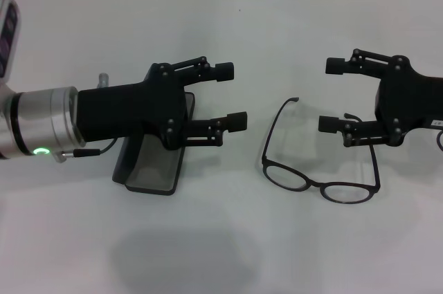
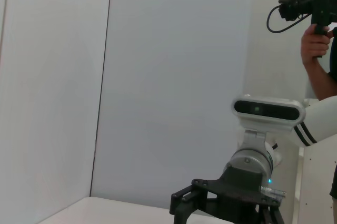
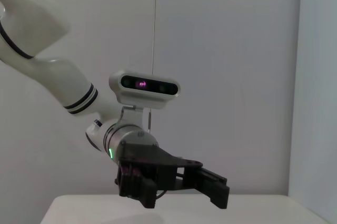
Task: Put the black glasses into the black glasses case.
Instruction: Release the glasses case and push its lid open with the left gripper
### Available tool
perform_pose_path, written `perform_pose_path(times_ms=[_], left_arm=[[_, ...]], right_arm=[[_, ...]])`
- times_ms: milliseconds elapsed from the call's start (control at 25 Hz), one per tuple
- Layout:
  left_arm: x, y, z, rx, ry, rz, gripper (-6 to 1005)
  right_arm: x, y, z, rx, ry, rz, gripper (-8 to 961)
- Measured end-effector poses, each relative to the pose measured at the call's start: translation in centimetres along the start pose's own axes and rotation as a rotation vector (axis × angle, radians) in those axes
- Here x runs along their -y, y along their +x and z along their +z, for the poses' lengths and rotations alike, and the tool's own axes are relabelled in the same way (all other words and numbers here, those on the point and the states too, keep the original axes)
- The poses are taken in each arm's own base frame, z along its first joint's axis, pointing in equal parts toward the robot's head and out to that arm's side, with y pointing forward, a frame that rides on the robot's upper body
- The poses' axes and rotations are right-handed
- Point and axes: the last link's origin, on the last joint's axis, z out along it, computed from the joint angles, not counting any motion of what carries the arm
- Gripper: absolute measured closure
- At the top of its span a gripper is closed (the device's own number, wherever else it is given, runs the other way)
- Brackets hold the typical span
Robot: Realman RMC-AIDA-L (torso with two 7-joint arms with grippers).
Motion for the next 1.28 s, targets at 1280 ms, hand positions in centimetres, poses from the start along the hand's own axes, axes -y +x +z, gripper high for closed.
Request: perform_pose_path(times_ms=[1280], left_arm=[[4.7, 1.7, -6.2, 0.324, 0.432, -0.479, 189]], right_arm=[[-0.1, 0.6, -0.5, -0.019, 0.038, -0.077, 84]])
